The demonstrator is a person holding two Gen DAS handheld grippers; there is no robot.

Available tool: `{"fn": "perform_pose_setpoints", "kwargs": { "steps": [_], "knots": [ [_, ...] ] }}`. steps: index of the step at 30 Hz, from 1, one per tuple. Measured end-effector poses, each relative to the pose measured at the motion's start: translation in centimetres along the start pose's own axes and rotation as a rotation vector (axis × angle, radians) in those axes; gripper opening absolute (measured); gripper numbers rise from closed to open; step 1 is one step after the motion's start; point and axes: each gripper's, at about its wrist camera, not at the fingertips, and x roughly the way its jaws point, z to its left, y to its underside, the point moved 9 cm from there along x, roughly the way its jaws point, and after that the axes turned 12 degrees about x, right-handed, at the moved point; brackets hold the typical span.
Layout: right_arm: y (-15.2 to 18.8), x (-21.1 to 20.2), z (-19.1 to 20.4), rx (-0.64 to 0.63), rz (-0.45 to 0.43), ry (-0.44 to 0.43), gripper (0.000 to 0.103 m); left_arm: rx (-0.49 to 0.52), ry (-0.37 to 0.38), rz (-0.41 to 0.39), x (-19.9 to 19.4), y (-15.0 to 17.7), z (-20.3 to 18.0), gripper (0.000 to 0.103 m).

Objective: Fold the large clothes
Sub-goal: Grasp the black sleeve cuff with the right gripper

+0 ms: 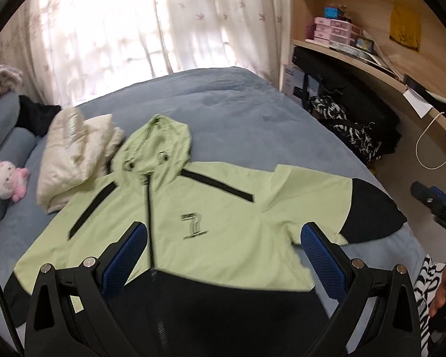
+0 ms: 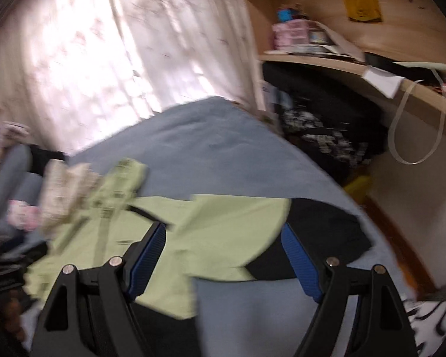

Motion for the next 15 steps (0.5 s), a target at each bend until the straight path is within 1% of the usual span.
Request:
{"fn": "perform_pose_setpoints", "kwargs": {
  "steps": [1,2,3,5,7,9,11,12,15],
  "knots": [
    [-0.1,1.4,-1.4,0.024,0.022,0.021,0.081,0.006,0.005,0.001,0.9,-0.3,-0.7,0.102],
    [0.2,3.0,-2.6,0.063,0.062,0.023,0.081,0.014,0.010,0.003,2.0,-0.5,-1.3,0.102],
    [0.6,4.9,-4.3,0.131,0.117,0.004,0.081,0.027,0.010,0.008,3.2,-0.6,-2.2,0.102],
    [1.4,8.1,-7.8,0.252,0.192,-0.006,0.081,0.054,0.003,0.016,5.1,-0.6,-3.5,0.102],
    [2.2,10.1,-10.5,0.307,0.224,0.040,0.081,0.079,-0.007,0.033,7.4,-0.6,-4.8,0.102],
    [3.3,11.6,-13.0,0.362,0.252,0.077,0.081,0.077,0.013,0.057,9.7,-0.3,-6.0,0.102],
    [4.6,12.8,-15.4,0.441,0.283,0.092,0.081,0.055,0.032,0.071,11.7,0.0,-6.9,0.102],
    [4.9,13.1,-16.1,0.462,0.289,0.098,0.081,0.046,0.037,0.074,12.7,0.0,-7.2,0.102],
    [6.2,14.8,-18.7,0.577,0.326,0.085,0.081,0.024,0.050,0.098,15.1,0.5,-8.2,0.101]
  ]
}}
